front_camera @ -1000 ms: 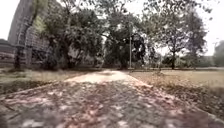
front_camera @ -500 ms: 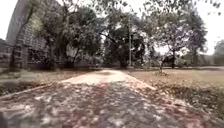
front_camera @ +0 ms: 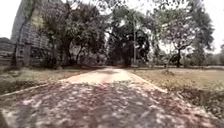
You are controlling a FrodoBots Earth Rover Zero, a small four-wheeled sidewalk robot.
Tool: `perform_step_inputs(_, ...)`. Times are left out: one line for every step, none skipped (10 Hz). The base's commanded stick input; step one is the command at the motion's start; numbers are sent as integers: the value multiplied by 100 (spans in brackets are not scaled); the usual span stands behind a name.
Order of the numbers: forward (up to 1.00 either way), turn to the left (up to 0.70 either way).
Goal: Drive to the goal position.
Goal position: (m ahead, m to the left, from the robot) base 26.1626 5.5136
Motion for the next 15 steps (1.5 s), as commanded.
perform_step_inputs(70,0)
perform_step_inputs(70,0)
perform_step_inputs(70,0)
perform_step_inputs(70,0)
perform_step_inputs(70,0)
perform_step_inputs(70,0)
perform_step_inputs(70,0)
perform_step_inputs(70,0)
perform_step_inputs(70,0)
perform_step_inputs(70,0)
perform_step_inputs(70,0)
perform_step_inputs(70,29)
perform_step_inputs(70,12)
perform_step_inputs(70,0)
perform_step_inputs(70,0)
